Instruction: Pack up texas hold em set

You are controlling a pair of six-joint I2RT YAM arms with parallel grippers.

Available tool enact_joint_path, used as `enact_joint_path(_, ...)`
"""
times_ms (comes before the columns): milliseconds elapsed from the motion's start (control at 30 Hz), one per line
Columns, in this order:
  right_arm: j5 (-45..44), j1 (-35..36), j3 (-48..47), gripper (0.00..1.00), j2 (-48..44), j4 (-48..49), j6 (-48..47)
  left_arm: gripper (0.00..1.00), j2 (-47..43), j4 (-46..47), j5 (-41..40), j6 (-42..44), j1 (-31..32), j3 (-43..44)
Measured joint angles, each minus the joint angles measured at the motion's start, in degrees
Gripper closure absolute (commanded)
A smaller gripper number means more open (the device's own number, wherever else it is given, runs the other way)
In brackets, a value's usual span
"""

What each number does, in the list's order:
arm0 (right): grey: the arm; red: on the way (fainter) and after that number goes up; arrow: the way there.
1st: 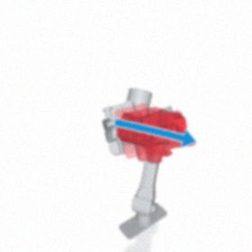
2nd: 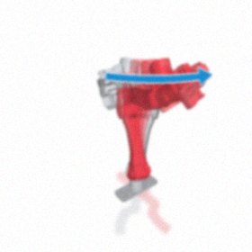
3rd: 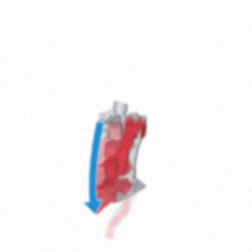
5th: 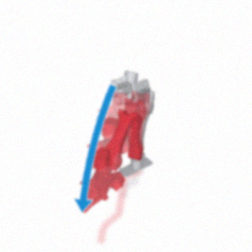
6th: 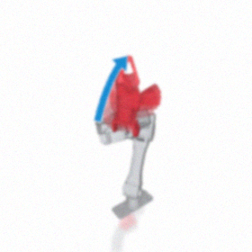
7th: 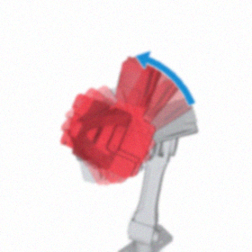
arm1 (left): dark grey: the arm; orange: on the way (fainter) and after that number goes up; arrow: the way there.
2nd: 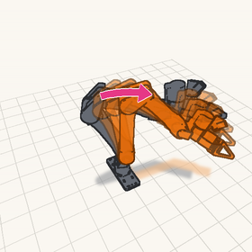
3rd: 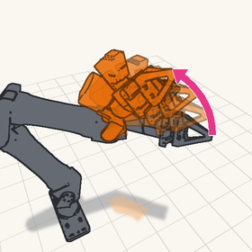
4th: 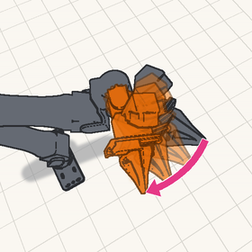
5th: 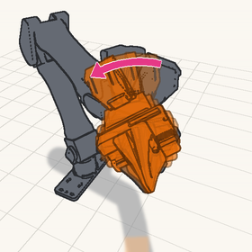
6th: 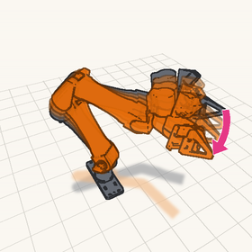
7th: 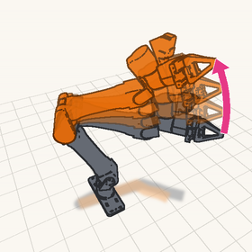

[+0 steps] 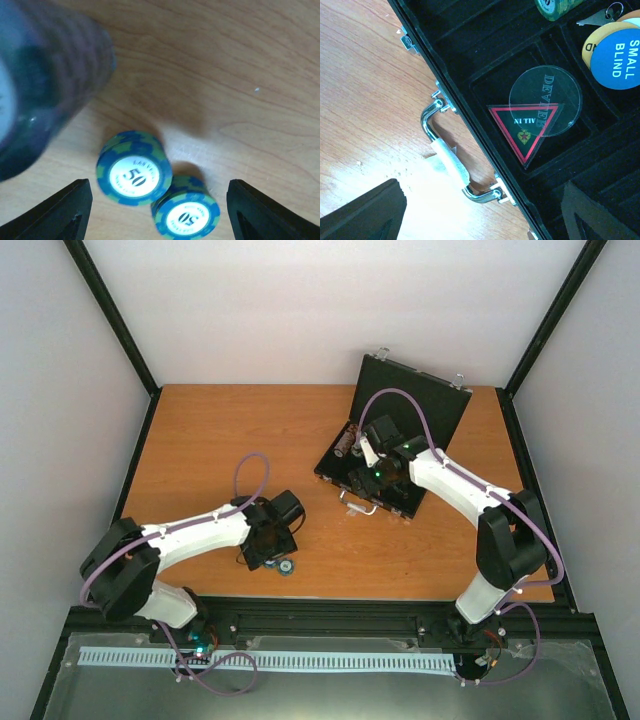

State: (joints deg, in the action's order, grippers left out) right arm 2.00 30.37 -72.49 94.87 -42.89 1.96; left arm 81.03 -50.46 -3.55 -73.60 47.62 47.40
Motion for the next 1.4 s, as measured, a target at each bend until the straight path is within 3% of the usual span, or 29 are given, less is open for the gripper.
enact_joint_path(533,1.6,0.0,0.3,0.14,0.0,0.0,0.0,0.25,3.4,3.5,1.9,-1.3,-2.0,0.3)
enact_joint_path(1000,2.9,0.0,0.7,0.15,0.0,0.3,0.1,0.24,-7.5,0.7,1.6,-2.9,-2.2,-3.6)
enact_joint_path(1400,3.2,0.0,0.7,0.15,0.0,0.2,0.1,0.25,-1.0,4.3,2.8,-3.1,-2.2,-4.8)
